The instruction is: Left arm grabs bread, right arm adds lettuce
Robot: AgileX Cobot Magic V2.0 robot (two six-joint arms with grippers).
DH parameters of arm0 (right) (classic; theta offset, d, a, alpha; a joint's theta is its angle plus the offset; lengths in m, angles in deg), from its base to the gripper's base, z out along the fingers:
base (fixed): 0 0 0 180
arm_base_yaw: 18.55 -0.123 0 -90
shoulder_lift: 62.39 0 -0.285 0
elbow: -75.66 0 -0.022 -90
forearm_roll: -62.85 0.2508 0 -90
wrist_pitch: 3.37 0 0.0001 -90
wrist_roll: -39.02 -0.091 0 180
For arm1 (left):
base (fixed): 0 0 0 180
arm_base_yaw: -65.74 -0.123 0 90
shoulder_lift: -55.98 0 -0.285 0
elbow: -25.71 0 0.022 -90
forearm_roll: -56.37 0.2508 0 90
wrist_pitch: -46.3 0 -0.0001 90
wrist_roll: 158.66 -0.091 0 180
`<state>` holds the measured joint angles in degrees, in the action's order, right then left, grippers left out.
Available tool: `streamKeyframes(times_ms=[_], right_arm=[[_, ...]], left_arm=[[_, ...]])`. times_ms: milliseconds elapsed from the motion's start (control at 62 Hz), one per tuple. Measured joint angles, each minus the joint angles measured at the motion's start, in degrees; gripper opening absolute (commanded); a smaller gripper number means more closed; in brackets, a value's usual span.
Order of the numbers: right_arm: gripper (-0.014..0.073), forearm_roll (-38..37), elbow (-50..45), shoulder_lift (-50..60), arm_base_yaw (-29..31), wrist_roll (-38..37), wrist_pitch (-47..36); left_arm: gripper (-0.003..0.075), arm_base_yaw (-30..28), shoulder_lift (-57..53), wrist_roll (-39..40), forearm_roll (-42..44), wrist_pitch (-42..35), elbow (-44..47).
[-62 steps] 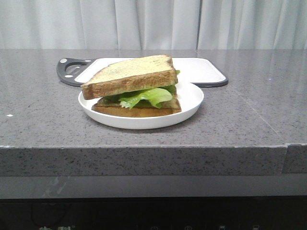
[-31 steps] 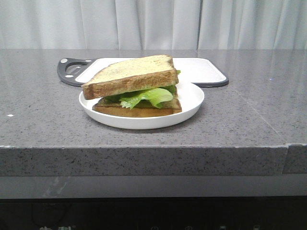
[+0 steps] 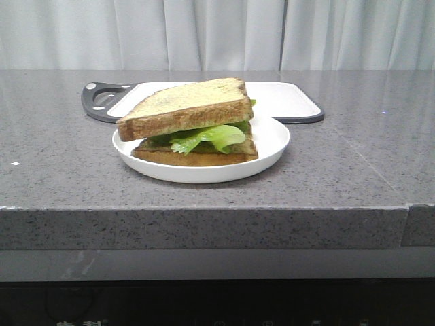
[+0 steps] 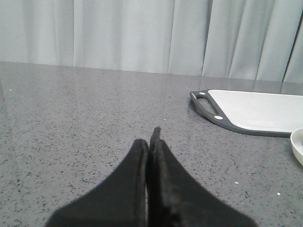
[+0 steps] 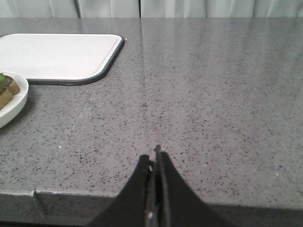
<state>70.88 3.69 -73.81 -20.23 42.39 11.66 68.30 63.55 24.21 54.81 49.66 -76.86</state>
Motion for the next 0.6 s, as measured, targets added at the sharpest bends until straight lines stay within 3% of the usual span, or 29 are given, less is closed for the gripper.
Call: streamKeyframes(times_ms=[226,597], right_arm=[[-0.0117,0.0,-6.4,4.1,-1.0,0.0,-6.5],[-0.0117,0.0,-6.8,4.1,-1.4,0.0,-8.6]], left_arm=[[-0.0020,0.0,0.0,0.0,0.0,0.0,0.0],[-0.0020,0.0,0.0,0.0,0.1,0.0,0.0]])
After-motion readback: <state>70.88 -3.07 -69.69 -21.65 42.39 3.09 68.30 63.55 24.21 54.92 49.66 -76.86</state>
